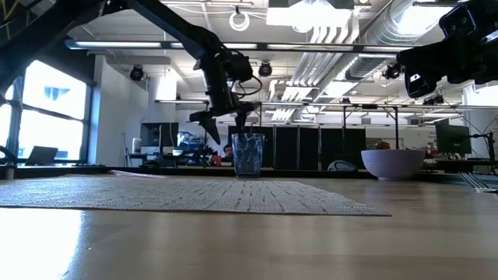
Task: Pick & Place Utensil
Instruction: Put the blue cup on the top right of the gray mat
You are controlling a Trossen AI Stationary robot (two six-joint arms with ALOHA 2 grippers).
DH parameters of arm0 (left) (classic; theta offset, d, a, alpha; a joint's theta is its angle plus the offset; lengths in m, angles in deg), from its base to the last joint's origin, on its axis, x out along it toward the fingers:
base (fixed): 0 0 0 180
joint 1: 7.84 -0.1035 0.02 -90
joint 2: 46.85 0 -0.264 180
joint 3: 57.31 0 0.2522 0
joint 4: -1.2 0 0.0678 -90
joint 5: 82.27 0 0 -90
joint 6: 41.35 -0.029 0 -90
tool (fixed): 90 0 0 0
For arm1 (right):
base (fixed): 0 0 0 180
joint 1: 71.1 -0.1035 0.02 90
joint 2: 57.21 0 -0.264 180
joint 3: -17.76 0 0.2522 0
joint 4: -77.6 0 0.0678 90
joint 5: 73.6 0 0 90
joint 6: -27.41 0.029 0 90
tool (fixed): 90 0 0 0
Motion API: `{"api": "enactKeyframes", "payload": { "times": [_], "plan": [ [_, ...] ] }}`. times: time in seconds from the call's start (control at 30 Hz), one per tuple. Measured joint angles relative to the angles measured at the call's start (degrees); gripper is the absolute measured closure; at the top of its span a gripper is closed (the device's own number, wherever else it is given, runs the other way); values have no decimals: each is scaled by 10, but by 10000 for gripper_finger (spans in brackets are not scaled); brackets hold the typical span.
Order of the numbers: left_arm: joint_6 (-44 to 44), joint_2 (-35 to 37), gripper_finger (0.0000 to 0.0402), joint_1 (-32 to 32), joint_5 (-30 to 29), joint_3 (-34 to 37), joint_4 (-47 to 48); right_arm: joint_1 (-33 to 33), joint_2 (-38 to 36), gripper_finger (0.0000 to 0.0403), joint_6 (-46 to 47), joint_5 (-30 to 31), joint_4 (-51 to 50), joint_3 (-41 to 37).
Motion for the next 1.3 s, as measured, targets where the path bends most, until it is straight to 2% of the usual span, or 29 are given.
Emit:
{"api": "enactKeyframes", "payload": {
  "times": [0.13, 0.5, 0.7, 1.3],
  "plan": [
    [14, 0, 105, 0, 0, 0, 22, 0, 0, 394, 0, 0, 0, 0],
    [28, 0, 105, 0, -8, 0, 57, 0, 0, 395, 0, 0, 0, 0],
    [23, 3, 105, 0, -35, 0, 84, 0, 0, 395, 0, 0, 0, 0],
    [9, 12, 105, -13, -61, 0, 144, 0, 0, 395, 0, 0, 0, 0]
  ]
}}
